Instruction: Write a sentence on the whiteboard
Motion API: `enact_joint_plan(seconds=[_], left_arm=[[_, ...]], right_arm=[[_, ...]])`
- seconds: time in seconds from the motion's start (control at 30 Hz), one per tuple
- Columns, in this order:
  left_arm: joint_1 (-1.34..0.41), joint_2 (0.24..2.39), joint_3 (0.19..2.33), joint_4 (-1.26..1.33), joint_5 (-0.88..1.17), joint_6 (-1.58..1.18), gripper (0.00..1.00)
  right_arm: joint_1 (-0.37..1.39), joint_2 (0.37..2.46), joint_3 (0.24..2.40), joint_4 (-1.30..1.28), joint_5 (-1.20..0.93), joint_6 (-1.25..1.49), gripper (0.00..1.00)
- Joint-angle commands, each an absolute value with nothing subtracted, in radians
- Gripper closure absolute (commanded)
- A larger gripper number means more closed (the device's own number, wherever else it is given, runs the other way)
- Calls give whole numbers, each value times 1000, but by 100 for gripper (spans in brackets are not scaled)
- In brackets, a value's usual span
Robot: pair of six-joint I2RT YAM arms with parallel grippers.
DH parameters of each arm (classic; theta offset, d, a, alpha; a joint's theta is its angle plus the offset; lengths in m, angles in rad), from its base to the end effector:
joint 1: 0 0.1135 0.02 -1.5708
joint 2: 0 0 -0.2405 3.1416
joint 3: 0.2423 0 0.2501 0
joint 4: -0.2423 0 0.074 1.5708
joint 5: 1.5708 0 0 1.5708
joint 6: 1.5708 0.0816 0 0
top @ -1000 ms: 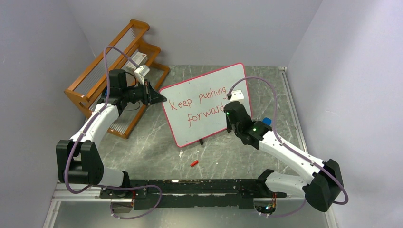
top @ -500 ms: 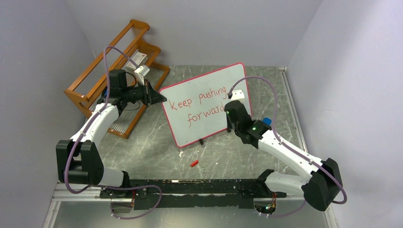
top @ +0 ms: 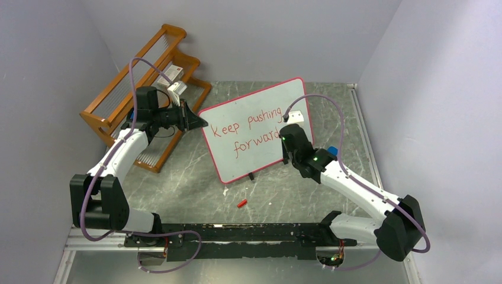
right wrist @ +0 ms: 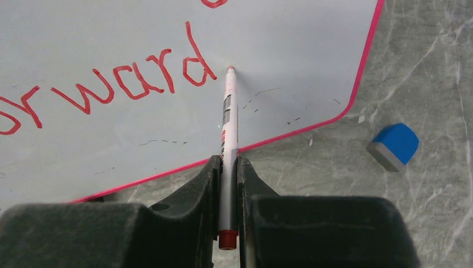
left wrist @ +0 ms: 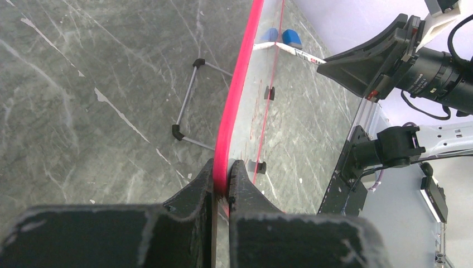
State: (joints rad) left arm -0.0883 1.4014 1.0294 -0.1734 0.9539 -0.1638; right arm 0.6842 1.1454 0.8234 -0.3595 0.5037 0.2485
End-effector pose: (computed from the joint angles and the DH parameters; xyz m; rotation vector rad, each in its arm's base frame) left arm 0.3239 -0.0955 0.2553 0.4995 1.9953 -1.1522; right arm 0.2442 0.1484 0.2210 -0.2063 2.1455 -0.0334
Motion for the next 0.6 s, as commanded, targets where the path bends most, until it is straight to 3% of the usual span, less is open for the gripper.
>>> enact_joint_plan(seconds=[0.0, 0.3, 0.4, 0.57], left_arm=[[-107, 1447, 1009, -236, 787, -34, 95], [-107, 1434, 1010, -239, 775, -40, 93], [-107, 1420, 1013, -243, 761, -41, 86], [-107, 1377, 1031, -251, 731, -63, 65]], right_arm=[[672, 1155, 824, -340, 488, 242, 100], [672, 1046, 868, -443, 498, 247, 100], [672, 1001, 879, -473, 496, 247, 100], [672, 941, 898, -505, 495, 247, 100]])
